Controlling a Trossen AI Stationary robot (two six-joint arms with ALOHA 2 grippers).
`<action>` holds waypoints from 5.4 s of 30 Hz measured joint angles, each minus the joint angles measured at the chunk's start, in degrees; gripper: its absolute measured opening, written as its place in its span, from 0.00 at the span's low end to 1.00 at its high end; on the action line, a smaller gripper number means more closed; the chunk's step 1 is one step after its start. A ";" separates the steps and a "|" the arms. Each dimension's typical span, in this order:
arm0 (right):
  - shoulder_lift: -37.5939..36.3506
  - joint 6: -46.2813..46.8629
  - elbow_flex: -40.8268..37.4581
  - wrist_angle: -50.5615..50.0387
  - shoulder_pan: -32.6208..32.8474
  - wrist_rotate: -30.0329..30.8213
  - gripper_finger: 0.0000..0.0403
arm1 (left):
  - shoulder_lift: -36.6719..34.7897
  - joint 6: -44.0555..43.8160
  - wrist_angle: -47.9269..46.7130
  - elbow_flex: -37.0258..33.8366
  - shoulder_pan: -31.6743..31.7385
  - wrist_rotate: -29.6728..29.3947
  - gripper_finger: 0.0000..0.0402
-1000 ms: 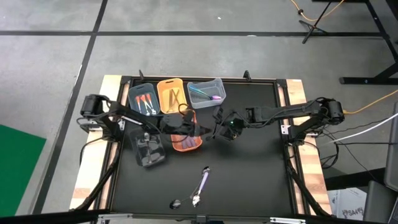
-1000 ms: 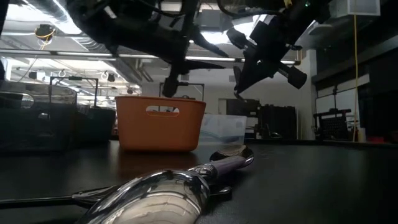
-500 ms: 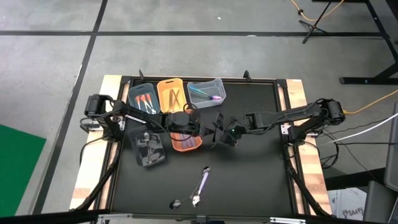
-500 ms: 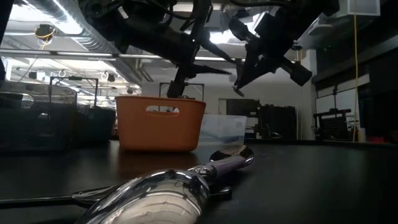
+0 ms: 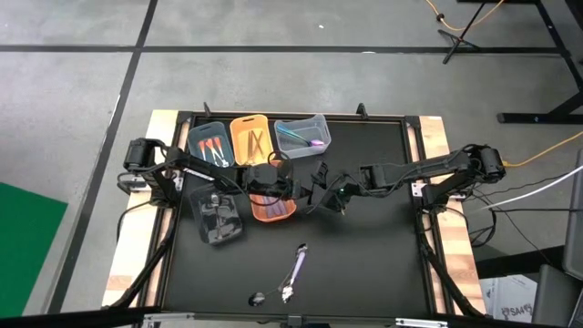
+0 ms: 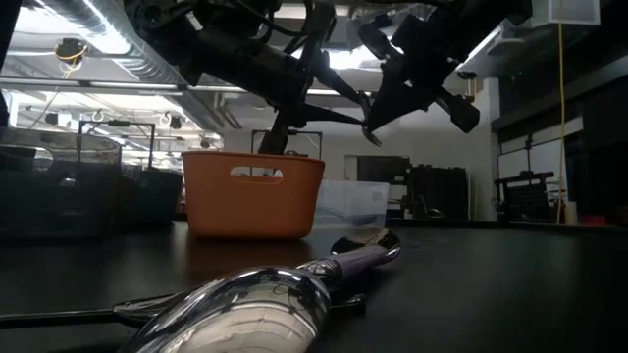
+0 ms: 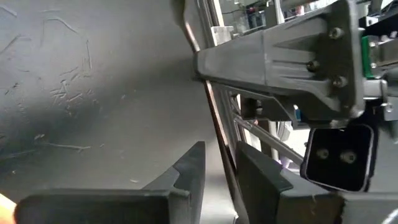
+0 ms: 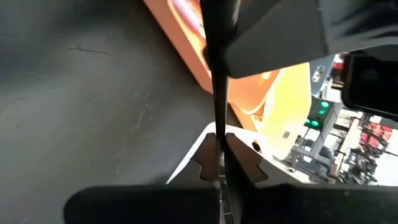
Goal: Sort silverware by color (type)
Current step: Put the black spoon into the black bin
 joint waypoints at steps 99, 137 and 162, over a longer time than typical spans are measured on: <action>-7.19 11.79 -0.07 3.55 2.60 19.10 0.23 | -23.19 7.55 -33.46 0.00 4.24 -7.24 0.00; -7.17 17.78 -0.07 3.31 2.60 13.28 0.23 | -37.98 -58.64 -90.77 -0.07 -40.21 -12.39 0.00; -7.15 17.77 -0.04 3.49 2.62 8.03 0.23 | -28.26 -58.15 -94.22 -0.07 -38.62 -6.03 0.06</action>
